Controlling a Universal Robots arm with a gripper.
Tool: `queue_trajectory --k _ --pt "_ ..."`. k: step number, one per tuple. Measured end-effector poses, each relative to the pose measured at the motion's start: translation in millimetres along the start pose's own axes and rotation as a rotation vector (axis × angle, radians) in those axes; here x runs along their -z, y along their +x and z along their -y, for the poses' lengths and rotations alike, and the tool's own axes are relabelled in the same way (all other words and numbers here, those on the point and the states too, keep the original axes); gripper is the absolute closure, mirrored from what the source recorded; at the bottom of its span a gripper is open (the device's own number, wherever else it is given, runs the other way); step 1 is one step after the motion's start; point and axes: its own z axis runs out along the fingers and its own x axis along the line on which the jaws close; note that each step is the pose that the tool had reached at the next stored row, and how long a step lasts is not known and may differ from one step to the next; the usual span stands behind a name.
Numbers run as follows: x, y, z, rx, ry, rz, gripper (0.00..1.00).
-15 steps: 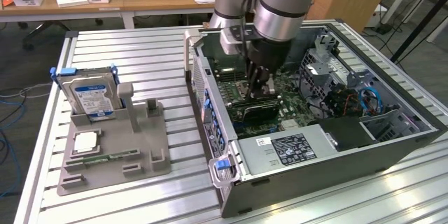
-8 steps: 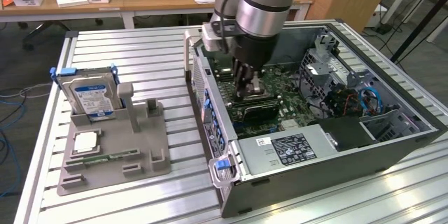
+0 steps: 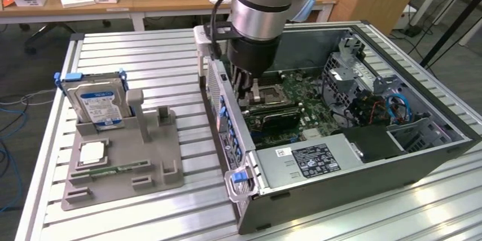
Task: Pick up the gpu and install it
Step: 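Press down on the gpu until it lock into place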
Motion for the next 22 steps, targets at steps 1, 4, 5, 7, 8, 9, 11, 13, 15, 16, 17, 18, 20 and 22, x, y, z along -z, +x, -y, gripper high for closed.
queue_trajectory --k 1,4,5,7,8,9,11,13,15,16,17,18,20,22 --pt "0.0 0.1 0.0 0.000 0.0000 0.0000 0.89" --pt "-0.4 0.2 2.9 0.000 0.0004 0.0008 0.89" --pt "-0.3 0.1 4.1 0.000 0.0003 0.0005 0.89" --pt "-0.2 0.3 4.1 0.000 0.0002 0.0002 0.89" --pt "-0.2 0.6 4.0 0.000 0.0001 0.0001 0.89" --pt "-0.2 0.8 3.7 0.000 0.0001 0.0001 0.89" --pt "-0.2 1.4 1.9 0.000 0.0001 0.0002 0.89" --pt "-1.1 1.7 1.6 0.000 0.0004 0.0004 0.89" --pt "-4.0 2.0 1.7 0.000 -0.0008 -0.0013 0.89" --pt "-5.2 2.1 1.7 0.000 -0.0016 -0.0025 0.89" --pt "-5.7 2.1 1.7 0.000 -0.0018 -0.0029 0.89" --pt "-5.4 1.9 1.8 0.000 -0.0022 -0.0023 0.89" --pt "-0.2 1.3 2.7 -0.001 -0.0034 0.0045 0.89" --pt "10.0 1.4 4.2 0.000 -0.0062 0.0030 0.89"
